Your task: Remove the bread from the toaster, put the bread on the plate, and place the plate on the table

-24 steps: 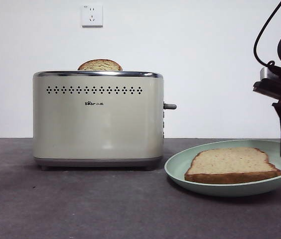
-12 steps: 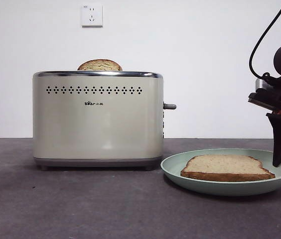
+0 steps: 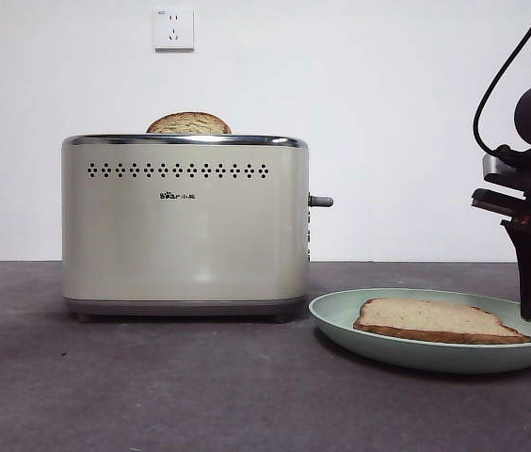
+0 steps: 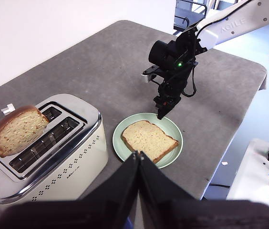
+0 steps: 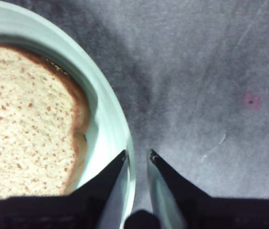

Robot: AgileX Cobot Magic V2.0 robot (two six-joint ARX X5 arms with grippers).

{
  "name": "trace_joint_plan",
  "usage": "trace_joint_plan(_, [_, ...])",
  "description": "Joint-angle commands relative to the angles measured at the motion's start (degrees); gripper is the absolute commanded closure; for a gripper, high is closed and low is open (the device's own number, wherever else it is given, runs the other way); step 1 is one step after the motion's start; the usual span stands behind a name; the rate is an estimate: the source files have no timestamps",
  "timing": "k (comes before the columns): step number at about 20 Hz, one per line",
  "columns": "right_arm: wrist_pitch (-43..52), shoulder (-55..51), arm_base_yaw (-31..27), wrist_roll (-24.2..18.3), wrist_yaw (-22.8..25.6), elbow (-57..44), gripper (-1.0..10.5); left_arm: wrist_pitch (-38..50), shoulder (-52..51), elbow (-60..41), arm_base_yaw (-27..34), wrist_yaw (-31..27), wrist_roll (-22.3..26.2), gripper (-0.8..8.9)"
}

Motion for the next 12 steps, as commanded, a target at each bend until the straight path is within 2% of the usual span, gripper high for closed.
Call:
trace_joint_plan(1, [0.5,-1.0,0.0,-0.4,0.2,-0.2,8.7,0.1,-0.2,-0.2,-0.2,0.1,-0.3,8.22])
trace_joint_plan(4, [0.3,-7.1,-0.4,-0.4,2.1,-0.1,8.7,0.0,-0.2,-0.2,-0.2,0.1,-0.3,8.22])
trace_joint_plan(6, [-2.0,-13.8,-0.6,-0.4,0.9,-0.1,8.7,0.0,-0.2,-0.2,-0.2,0.1,-0.3,8.22])
trace_joint_plan(8, [-6.1,-21.6,-0.1,-0.4,-4.8,-0.1,8.8,-0.2,-0.2,-0.2,-0.2,0.1,-0.3,8.21])
trace_joint_plan(9, [-7.9,-26.3,0.7,-0.4,-9.3,-0.1,8.9,-0.5,-0.2,-0.2,-0.2,0.1,-0.3,8.22])
trace_joint_plan(12, [-12.5,-37.8,3.7,-0.4,-16.6,-0.1,8.9,-0.8,-0.2,-0.2,-0.2,0.1,-0.3,8.22])
